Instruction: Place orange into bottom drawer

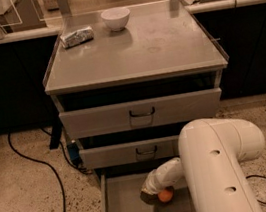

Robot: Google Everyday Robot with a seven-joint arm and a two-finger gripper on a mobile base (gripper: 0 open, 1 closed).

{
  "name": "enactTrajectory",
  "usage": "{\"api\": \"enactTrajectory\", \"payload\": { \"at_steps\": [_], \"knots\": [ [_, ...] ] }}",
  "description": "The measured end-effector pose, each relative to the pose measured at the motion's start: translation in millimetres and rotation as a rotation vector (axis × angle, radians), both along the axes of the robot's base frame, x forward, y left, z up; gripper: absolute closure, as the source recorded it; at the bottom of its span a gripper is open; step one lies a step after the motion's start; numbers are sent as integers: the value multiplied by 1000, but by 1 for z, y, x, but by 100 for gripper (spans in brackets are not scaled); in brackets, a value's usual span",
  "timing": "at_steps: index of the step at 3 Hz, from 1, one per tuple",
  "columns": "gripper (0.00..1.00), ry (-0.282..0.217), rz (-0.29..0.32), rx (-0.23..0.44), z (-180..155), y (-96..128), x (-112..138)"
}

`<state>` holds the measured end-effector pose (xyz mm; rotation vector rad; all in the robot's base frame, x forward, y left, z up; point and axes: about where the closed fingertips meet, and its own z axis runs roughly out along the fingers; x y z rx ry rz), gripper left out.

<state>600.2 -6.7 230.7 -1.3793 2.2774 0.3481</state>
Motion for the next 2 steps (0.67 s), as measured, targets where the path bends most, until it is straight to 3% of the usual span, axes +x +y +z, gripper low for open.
{"api": "enactTrajectory", "payload": {
  "at_steps": [2],
  "knots": [
    [58, 0, 0, 0, 0, 0, 0]
  ]
}}
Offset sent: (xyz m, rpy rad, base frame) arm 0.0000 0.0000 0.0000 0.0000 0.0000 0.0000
